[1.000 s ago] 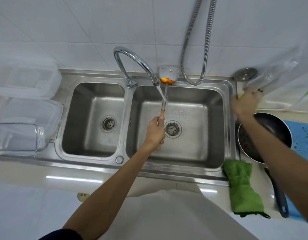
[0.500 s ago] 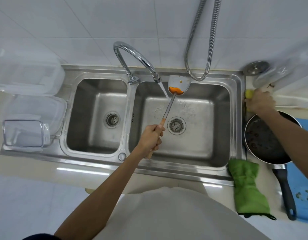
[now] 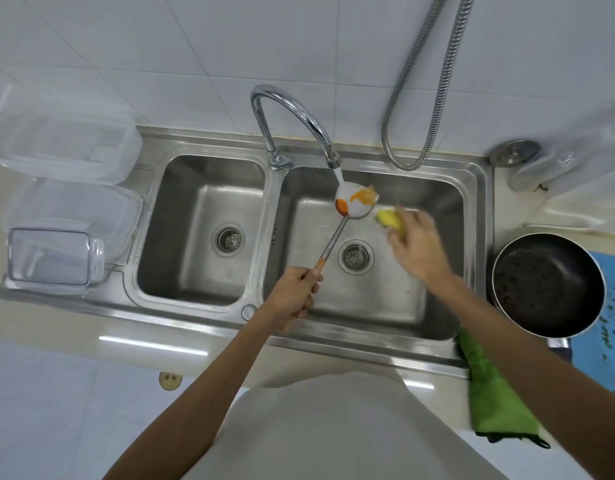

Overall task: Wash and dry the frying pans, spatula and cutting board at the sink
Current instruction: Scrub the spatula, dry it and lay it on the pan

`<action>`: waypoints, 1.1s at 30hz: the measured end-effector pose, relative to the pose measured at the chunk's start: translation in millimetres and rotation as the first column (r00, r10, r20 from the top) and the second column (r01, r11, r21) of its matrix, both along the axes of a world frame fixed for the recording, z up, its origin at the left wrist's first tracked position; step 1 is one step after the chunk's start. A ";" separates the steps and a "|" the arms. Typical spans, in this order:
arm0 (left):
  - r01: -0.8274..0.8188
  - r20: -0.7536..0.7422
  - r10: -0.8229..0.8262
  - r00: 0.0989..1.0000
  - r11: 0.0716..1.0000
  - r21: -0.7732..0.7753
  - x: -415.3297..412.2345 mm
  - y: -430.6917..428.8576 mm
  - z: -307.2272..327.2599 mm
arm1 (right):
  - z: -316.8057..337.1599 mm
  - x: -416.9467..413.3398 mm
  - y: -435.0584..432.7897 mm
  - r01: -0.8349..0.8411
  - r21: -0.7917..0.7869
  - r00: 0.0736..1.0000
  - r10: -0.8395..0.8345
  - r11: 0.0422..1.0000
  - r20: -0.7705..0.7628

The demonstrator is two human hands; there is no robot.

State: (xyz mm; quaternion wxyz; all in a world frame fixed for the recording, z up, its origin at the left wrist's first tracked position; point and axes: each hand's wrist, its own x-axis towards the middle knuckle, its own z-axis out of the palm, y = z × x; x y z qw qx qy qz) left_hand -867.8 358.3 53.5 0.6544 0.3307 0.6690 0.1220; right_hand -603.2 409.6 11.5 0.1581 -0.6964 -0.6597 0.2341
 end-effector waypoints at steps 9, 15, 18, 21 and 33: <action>0.038 0.018 -0.038 0.999 0.999 0.004 6.5 -1.9 10.4 | -16.2 -100.8 -28.7 -0.262 0.070 0.952 0.269 0.963 -0.147; 0.051 0.006 -0.051 0.999 0.998 0.045 12.3 6.7 15.9 | -16.5 -80.7 23.9 -0.124 0.056 0.992 0.122 0.991 0.043; 0.005 0.026 -0.006 1.000 0.999 0.041 14.3 24.7 17.9 | -5.7 -93.9 9.2 -0.327 0.169 0.945 0.321 0.930 0.063; 0.013 0.056 -0.015 0.998 0.999 0.040 14.5 34.1 20.3 | -10.9 -83.9 17.4 -0.382 0.179 0.924 0.375 0.907 0.073; 0.059 0.008 -0.059 0.998 0.998 0.039 18.0 44.3 18.3 | -22.9 -72.9 49.7 -0.190 0.098 0.979 0.195 0.977 -0.050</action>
